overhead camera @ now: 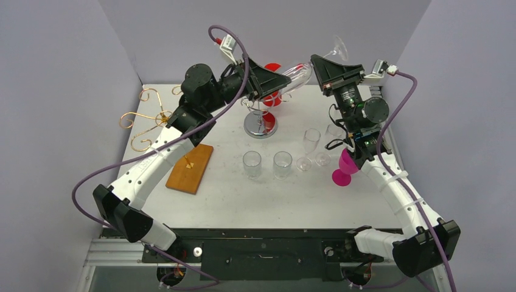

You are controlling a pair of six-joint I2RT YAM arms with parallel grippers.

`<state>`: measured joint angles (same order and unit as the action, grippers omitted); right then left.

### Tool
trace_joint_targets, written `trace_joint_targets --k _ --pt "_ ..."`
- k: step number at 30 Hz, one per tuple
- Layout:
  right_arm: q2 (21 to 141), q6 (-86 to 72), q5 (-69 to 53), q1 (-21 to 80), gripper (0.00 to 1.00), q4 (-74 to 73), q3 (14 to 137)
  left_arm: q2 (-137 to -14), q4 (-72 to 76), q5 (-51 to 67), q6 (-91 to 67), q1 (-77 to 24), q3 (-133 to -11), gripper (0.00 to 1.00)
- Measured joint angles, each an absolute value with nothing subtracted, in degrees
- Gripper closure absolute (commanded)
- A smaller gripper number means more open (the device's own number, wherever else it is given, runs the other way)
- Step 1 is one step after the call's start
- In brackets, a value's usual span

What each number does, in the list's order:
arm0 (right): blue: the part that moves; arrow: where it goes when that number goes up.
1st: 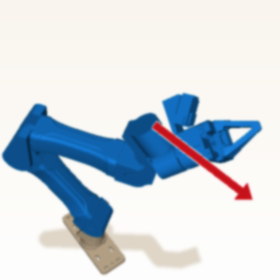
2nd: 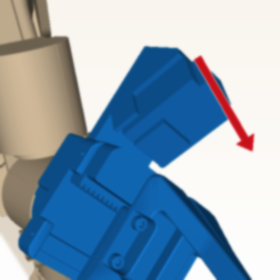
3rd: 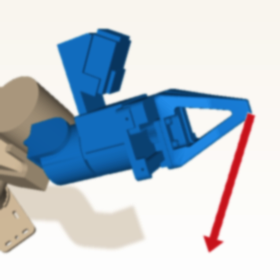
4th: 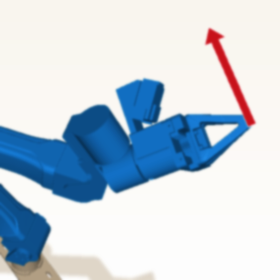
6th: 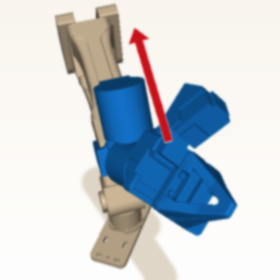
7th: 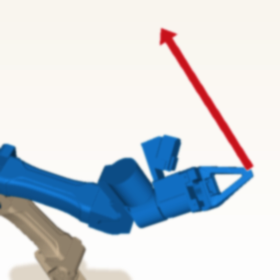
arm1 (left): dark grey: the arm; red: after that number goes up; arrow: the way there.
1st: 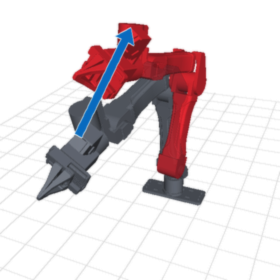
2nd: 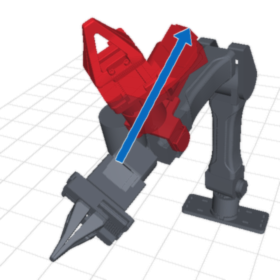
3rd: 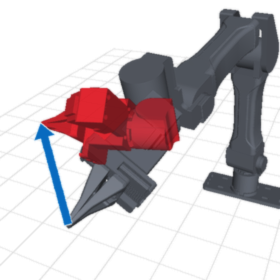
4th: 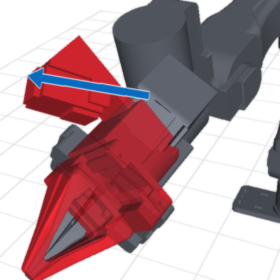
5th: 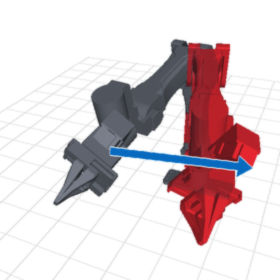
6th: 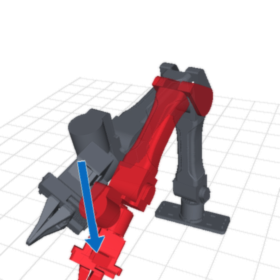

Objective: Take the wine glass off the wine glass rack
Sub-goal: Place the wine glass at the center of the board.

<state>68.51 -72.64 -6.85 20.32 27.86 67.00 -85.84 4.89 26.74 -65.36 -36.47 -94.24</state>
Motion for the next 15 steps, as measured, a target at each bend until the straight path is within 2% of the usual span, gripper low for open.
trace_joint_targets --k 7,12,15 --pt "66.0 -72.4 -5.4 20.8 1.00 28.5 64.4 -86.4 6.3 25.3 -65.9 -38.2 -94.2 0.72" --pt "63.9 -70.9 -3.6 21.5 1.00 28.7 63.4 -86.5 6.8 23.9 -65.8 -39.0 -94.2 0.77" --pt "62.8 -70.1 -2.5 21.9 1.00 28.7 62.5 -86.5 7.1 23.7 -65.8 -39.4 -94.2 0.84"
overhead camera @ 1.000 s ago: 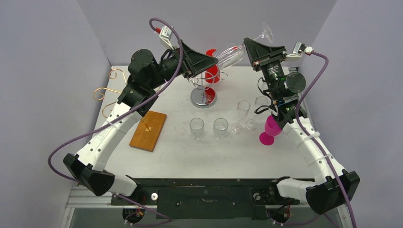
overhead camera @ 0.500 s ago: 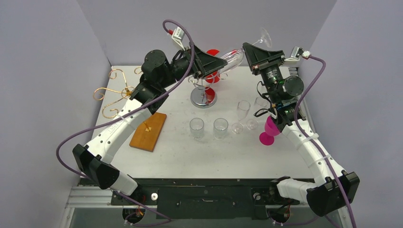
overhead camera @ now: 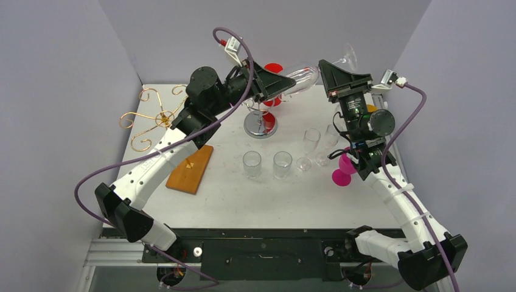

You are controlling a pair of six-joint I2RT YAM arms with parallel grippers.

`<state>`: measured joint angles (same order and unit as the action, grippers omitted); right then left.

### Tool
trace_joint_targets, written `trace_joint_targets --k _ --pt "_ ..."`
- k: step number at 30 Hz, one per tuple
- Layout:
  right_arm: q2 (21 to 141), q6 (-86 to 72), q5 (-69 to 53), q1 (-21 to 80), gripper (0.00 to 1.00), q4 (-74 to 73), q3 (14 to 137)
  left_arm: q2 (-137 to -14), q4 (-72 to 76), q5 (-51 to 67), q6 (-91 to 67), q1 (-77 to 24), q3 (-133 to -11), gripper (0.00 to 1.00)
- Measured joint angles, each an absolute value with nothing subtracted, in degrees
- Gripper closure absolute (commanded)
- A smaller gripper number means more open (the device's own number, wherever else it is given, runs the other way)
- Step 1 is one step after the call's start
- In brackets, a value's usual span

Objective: Take the wine glass off the wine glass rack
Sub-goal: Place the wine glass at the center of the board.

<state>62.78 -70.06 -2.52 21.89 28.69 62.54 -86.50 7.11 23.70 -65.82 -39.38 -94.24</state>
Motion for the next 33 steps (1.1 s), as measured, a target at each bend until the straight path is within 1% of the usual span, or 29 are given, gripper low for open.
trace_joint_targets --k 2,3,5,10,13,14,17,21,30,33 --pt "62.0 -70.1 -1.8 22.0 1.00 28.7 61.7 -86.5 7.5 23.7 -65.8 -39.7 -94.2 0.91" --pt "61.7 -70.1 -1.4 22.1 1.00 28.7 61.3 -86.6 7.6 23.7 -65.7 -39.9 -94.2 0.95" --pt "60.9 -69.8 -0.6 22.2 1.00 28.6 60.7 -86.7 7.6 23.6 -65.7 -40.1 -94.3 1.00" --pt "59.0 -68.3 0.8 22.2 1.00 28.0 59.3 -87.0 7.6 23.2 -65.0 -40.9 -94.3 1.00" --pt "57.5 -67.4 1.6 22.2 0.91 27.1 58.6 -87.0 7.3 22.6 -63.7 -41.7 -94.4 1.00" --pt "57.0 -67.0 1.8 22.3 0.89 26.6 58.6 -87.0 7.3 22.4 -63.4 -41.9 -94.4 1.00" --pt "56.1 -65.5 2.3 22.5 0.77 25.2 58.5 -87.0 7.3 22.2 -62.4 -42.3 -94.5 1.00" --pt "55.7 -63.0 2.0 22.7 0.66 22.3 58.3 -87.0 7.1 20.5 -60.7 -42.6 -94.9 1.00" --pt "55.1 -60.8 0.8 23.0 0.51 19.9 58.1 -86.8 7.0 14.5 -57.4 -42.9 -95.1 1.00" --pt "54.3 -60.6 0.6 23.0 0.49 19.9 58.1 -86.7 5.8 12.9 -56.6 -42.9 -95.1 1.00"
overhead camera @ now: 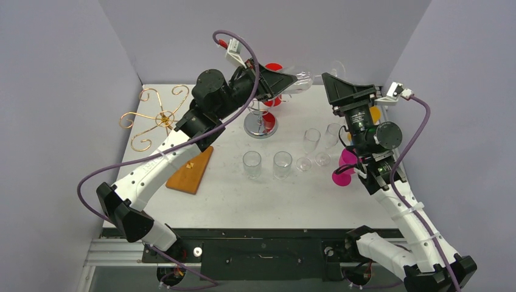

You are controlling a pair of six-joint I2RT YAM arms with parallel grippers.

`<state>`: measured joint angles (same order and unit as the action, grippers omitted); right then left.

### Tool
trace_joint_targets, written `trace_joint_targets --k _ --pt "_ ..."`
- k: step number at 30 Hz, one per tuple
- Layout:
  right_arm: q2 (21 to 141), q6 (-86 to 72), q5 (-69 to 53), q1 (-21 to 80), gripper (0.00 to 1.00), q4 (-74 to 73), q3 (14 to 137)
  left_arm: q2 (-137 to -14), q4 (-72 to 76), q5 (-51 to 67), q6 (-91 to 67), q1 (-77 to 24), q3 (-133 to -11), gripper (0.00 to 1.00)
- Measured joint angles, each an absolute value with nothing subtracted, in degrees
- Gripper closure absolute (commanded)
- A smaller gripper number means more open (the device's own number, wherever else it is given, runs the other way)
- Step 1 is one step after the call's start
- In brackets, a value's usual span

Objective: Take the wine glass off the wine glass rack
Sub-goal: Place the wine glass at the center of the board.

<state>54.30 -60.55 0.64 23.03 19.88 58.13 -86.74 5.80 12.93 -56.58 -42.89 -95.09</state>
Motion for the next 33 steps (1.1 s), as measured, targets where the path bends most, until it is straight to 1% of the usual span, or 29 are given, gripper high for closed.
trace_joint_targets --k 9,14,16,17,21,26,30,33 --pt "53.6 -59.8 0.6 23.0 0.47 18.1 58.2 -86.7 5.7 10.6 -56.2 -42.9 -95.1 1.00" --pt "53.5 -57.2 0.2 23.0 0.43 10.7 61.1 -86.2 3.0 10.1 -54.3 -42.9 -95.5 1.00" --pt "52.7 -55.6 0.1 23.0 0.33 6.4 63.5 -86.2 1.0 10.1 -53.1 -42.9 -96.4 1.00" --pt "52.2 -54.8 0.1 23.0 0.32 4.1 65.0 -86.2 0.2 10.1 -52.6 -42.9 -96.8 1.00" --pt "49.8 -50.8 1.0 23.0 0.29 -4.8 72.2 -85.5 -3.7 10.3 -50.3 -42.9 -98.1 1.00" --pt "49.8 -45.2 4.2 22.7 0.24 -15.9 82.1 -84.1 -10.1 11.3 -46.9 -43.2 -99.7 1.00" --pt "52.2 -40.7 6.0 20.9 0.22 -25.0 90.2 -83.6 -16.8 11.9 -42.8 -44.9 -102.5 1.00" --pt "55.9 -38.8 5.0 17.9 0.19 -30.0 94.6 -83.6 -24.0 11.8 -38.9 -47.6 -106.4 1.00"
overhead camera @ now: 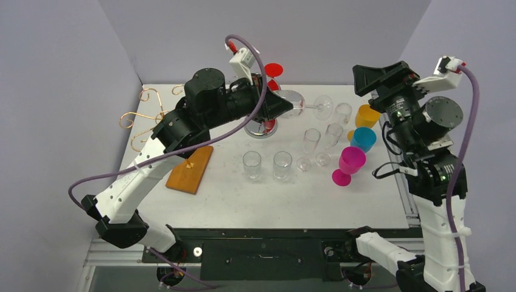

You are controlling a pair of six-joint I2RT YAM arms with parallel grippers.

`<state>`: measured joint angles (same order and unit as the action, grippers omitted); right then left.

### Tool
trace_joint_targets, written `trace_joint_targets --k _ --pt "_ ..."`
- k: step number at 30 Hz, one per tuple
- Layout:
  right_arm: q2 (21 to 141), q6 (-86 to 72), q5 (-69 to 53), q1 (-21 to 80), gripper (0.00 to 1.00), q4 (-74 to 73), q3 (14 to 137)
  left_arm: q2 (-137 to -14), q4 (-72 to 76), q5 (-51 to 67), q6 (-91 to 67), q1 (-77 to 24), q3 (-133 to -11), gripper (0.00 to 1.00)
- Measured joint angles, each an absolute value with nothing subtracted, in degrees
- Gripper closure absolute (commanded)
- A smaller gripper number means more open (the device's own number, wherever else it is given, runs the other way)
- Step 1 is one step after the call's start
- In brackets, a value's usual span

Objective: Take the wine glass off the wine glass rack
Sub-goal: Place the wine glass at the center of the board.

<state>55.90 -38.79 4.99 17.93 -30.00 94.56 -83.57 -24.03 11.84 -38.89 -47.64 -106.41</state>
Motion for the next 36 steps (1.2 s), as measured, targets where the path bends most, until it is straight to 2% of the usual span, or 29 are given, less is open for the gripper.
trace_joint_targets --k 5,10,18,26,36 --pt "61.5 -38.1 -1.4 11.2 0.17 -34.7 95.6 -83.5 -35.4 10.4 -32.3 -53.5 -111.9 1.00" --pt "65.2 -38.7 -7.0 8.2 0.16 -38.1 94.0 -83.2 -46.7 7.4 -28.1 -58.0 -112.3 1.00" --pt "68.3 -40.6 -11.3 7.9 0.14 -38.2 94.2 -80.8 -60.0 0.4 -26.6 -60.9 -102.1 1.00" --pt "76.8 -42.9 -13.9 9.6 0.14 -34.7 97.1 -80.6 -64.3 -4.8 -26.6 -61.8 -91.4 1.00" --pt "87.1 -45.4 -16.4 11.3 0.15 -29.7 100.2 -84.1 -63.3 -5.7 -26.5 -61.1 -85.0 1.00"
